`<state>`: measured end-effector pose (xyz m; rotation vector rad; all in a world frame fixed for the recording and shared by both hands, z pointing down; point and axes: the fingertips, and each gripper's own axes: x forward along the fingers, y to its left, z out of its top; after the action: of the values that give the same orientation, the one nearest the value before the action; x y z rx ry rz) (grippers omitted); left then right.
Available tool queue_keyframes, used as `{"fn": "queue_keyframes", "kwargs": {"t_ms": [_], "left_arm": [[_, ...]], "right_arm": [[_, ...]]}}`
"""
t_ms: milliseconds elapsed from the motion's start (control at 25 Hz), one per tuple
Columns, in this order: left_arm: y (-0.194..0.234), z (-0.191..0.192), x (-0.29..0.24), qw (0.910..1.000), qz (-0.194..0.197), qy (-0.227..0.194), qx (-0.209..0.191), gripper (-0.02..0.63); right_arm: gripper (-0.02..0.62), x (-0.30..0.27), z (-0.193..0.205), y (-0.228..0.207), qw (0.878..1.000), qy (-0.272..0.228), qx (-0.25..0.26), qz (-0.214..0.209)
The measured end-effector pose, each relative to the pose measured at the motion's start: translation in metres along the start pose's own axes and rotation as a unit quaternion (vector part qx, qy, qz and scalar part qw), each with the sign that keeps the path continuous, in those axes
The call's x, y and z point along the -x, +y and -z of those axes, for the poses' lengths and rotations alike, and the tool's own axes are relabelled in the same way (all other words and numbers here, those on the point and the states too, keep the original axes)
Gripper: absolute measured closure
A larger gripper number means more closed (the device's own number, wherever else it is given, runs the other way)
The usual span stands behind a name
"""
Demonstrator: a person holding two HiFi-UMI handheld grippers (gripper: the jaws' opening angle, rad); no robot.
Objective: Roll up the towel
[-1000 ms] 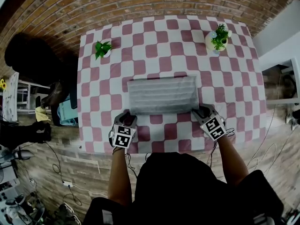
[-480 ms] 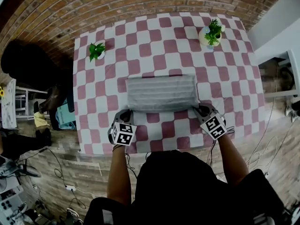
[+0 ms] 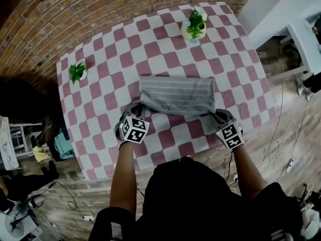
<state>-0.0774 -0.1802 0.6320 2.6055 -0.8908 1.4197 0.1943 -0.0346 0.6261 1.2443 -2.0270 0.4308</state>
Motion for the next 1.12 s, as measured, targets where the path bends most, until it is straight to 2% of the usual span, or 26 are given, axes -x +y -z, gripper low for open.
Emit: {"fn": "queue_keyframes", "kwargs": {"t_ms": [120,240,440,640,720,800,960,1040,1120], "left_arm": [[-0.009,-0.032,-0.02,0.9988,0.02,-0.011,-0.044,0.591],[-0.011,-0.053,-0.036,0.9965,0.03,-0.014,-0.077,0.592],[0.013,-0.051,-0.042,0.9946,0.026,0.003,-0.101,0.595],[0.049,-0.042,-0.045,0.9951,0.026,0.013,-0.094,0.595],[0.064,-0.045,-0.048,0.9937,0.02,0.015,-0.109,0.595],[0.077,-0.05,-0.054,0.9908,0.007,0.017,-0.134,0.595],[0.107,-0.058,-0.068,0.9848,-0.015,0.016,-0.172,0.595],[0.117,-0.062,-0.074,0.9849,-0.019,0.008,-0.172,0.593],[0.125,-0.06,-0.075,0.9886,-0.029,0.0,-0.148,0.557]], "right_arm": [[0.566,0.018,0.021,-0.005,0.999,0.007,-0.034,0.021],[0.566,0.029,0.033,0.012,0.998,0.007,-0.056,0.016],[0.566,0.026,0.023,0.077,0.999,0.001,-0.027,-0.044],[0.566,0.017,-0.006,0.124,0.995,-0.016,-0.024,-0.095],[0.565,0.012,-0.024,0.142,0.989,-0.042,-0.053,-0.128],[0.565,0.007,-0.034,0.155,0.985,-0.051,-0.06,-0.152],[0.566,-0.006,-0.047,0.186,0.979,-0.039,-0.008,-0.198],[0.563,-0.009,-0.052,0.191,0.978,-0.034,0.007,-0.206],[0.548,-0.008,-0.054,0.185,0.978,-0.039,0.009,-0.203]]}}
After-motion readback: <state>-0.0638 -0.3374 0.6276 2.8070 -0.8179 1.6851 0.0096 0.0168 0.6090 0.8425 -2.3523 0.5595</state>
